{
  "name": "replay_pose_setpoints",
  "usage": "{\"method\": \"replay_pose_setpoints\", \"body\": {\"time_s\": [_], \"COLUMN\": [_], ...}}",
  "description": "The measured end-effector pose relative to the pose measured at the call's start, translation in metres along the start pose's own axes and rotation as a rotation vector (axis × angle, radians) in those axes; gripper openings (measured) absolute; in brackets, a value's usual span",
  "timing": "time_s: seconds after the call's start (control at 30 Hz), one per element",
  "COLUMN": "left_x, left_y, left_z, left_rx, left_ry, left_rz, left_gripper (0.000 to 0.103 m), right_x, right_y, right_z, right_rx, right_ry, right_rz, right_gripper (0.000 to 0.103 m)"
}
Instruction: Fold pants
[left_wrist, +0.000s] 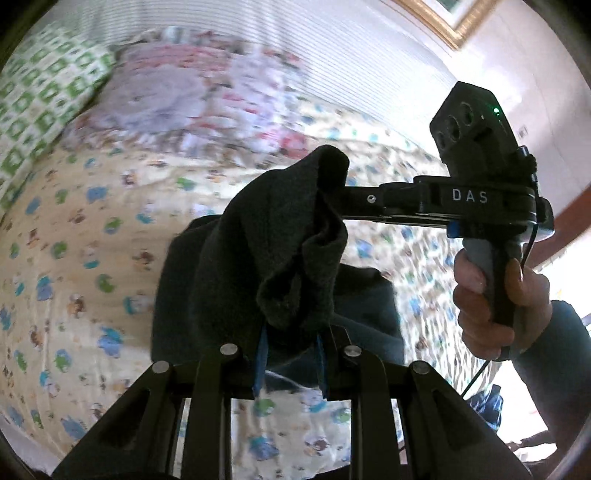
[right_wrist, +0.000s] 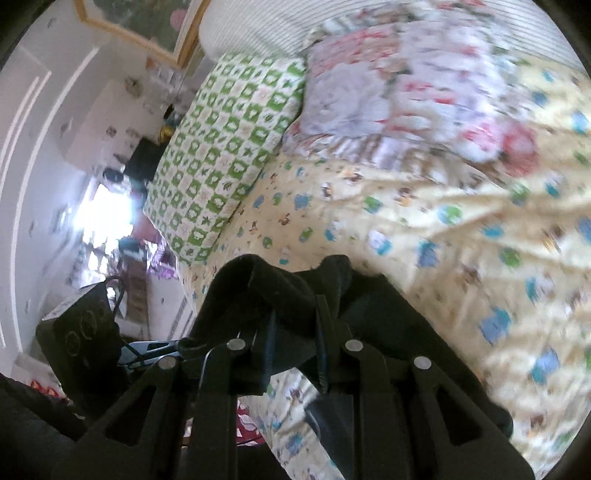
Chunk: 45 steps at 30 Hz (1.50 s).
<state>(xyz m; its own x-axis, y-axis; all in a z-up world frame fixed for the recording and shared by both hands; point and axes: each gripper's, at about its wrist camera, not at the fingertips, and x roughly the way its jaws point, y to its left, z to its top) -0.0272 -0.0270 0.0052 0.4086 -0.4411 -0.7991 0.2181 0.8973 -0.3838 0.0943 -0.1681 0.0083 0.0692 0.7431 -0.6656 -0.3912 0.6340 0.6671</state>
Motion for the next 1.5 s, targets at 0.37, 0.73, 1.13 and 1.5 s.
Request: {"method": "replay_pose_setpoints", "body": {"time_s": [0.37, 0.73, 1.13, 1.5], "left_x": [0.037, 0.071, 0.084, 0.055], "left_y": [-0.076, -0.095, -0.106, -0.093], "left_z": [-0.013, -0.026, -0.04, -0.043], "left_rx": [0.212, 0.285, 0.346, 0.345], "left_ry": [0.063, 0.114, 0.152, 0.185], "left_rz": [0.045, 0.065, -0.031, -0.17], "left_gripper": [0.021, 0.022, 0.053, 0.058], "right_x": [-0.048, -0.058, -0.069, -0.114], "right_y": [-0.052, -0.096, -0.134, -0.109], "right_z": [-0.041, -0.075, -0.099, -0.111], "right_rx": [0.091, 0.178, 0.29, 0.309], "right_ry": [-0.08, -0.102, -0.129, -0.266], "right_rz": [0.013, 0.017, -0.077, -0.106], "right_gripper": [0.021, 0.021, 0.027, 0.028]}}
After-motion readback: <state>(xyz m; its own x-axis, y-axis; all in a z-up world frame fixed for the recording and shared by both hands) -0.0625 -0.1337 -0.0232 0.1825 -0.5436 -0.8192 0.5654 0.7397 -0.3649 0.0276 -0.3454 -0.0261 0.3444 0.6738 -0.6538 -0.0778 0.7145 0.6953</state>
